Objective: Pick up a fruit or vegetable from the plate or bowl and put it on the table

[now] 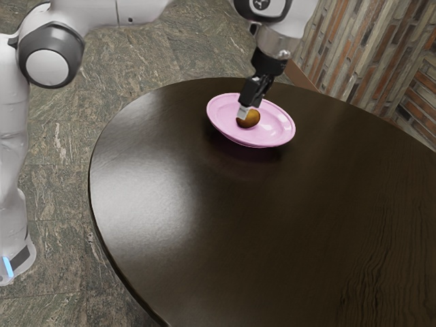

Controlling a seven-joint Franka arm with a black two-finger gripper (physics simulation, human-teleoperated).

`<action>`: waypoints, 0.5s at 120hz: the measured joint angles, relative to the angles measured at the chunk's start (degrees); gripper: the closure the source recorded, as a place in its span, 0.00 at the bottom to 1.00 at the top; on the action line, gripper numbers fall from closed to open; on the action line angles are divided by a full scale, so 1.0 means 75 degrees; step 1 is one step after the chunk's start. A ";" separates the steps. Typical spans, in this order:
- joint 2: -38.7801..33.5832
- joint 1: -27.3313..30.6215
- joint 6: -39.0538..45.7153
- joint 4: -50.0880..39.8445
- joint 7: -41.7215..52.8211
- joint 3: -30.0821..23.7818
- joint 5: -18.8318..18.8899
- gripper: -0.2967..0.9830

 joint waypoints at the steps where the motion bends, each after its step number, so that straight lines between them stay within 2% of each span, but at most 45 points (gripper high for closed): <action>1: 0.0000 -0.0003 0.0000 0.0002 0.0000 -0.0004 -0.0004 0.23; 16: 0.0007 0.0024 0.0002 0.0013 0.0134 -0.0127 -0.0044 0.23; 26: -0.0172 0.0008 0.0010 0.0020 0.0880 -0.0323 -0.0085 0.23; 45: -0.0218 0.0128 0.0126 0.0079 0.3151 -0.0262 0.0219 0.23; 60: -0.0010 0.0845 0.0442 0.0267 0.5533 -0.0191 0.0180 0.23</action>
